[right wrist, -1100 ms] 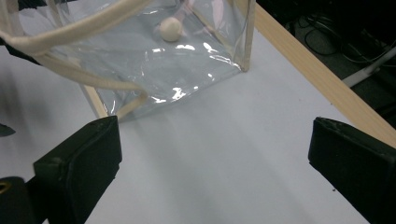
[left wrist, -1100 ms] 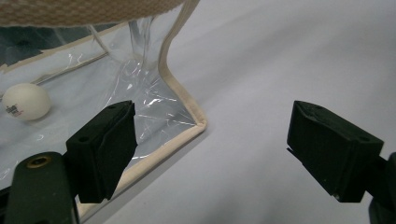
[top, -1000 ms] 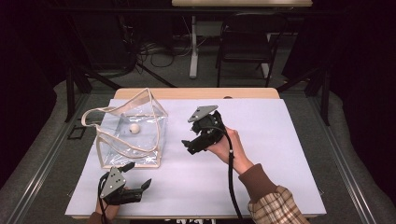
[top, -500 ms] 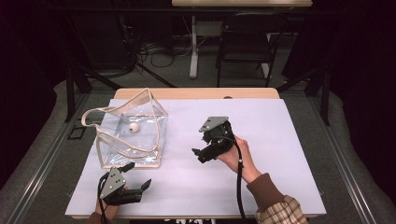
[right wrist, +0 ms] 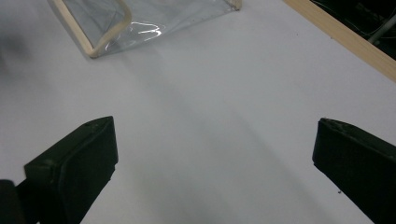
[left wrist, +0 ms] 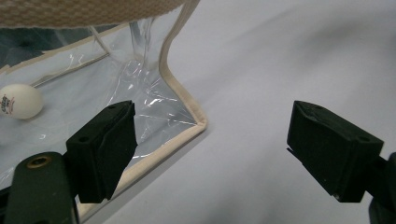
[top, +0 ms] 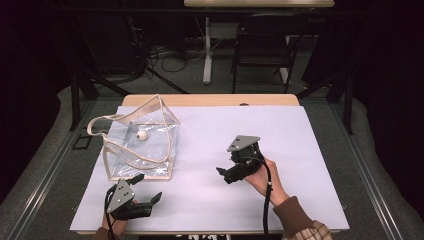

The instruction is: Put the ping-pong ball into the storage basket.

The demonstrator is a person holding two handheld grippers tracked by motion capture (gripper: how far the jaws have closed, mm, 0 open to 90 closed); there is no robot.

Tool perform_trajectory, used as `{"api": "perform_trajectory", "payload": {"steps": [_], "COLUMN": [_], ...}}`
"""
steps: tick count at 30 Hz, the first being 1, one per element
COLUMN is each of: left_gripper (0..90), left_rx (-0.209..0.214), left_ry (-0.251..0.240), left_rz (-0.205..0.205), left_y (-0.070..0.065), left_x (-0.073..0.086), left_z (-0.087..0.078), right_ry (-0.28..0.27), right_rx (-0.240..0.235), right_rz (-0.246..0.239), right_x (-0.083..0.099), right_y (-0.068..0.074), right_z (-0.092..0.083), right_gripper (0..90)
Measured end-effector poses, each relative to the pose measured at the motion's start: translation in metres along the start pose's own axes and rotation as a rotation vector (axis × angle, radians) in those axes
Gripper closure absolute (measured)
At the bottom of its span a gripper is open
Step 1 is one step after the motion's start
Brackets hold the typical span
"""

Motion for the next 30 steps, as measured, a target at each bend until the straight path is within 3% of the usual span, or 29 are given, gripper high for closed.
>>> {"api": "perform_trajectory", "payload": {"steps": [10, 30], "left_gripper": [15.8, 15.9], "left_rx": [-0.001, -0.002], "left_ry": [0.000, 0.002], "left_rz": [0.002, 0.002], "left_y": [0.000, 0.000], "left_x": [0.000, 0.000], "left_z": [0.000, 0.000], "right_ry": [-0.039, -0.023], "right_rx": [0.028, 0.046], "right_rz": [0.028, 0.067], "right_x": [0.020, 0.061], "right_y": [0.002, 0.008], "right_z": [-0.011, -0.021], "right_gripper": [0.0, 0.0]}}
Point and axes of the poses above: each handheld gripper's, and its own axes: z roughly forward along the jaws, x roughly out of its underside, y roughly to its left, the point moved 8 cm from there along z, roughly forward along the jaws, and after that the axes turned 9 degrees about -z, right-handed, at the moved point
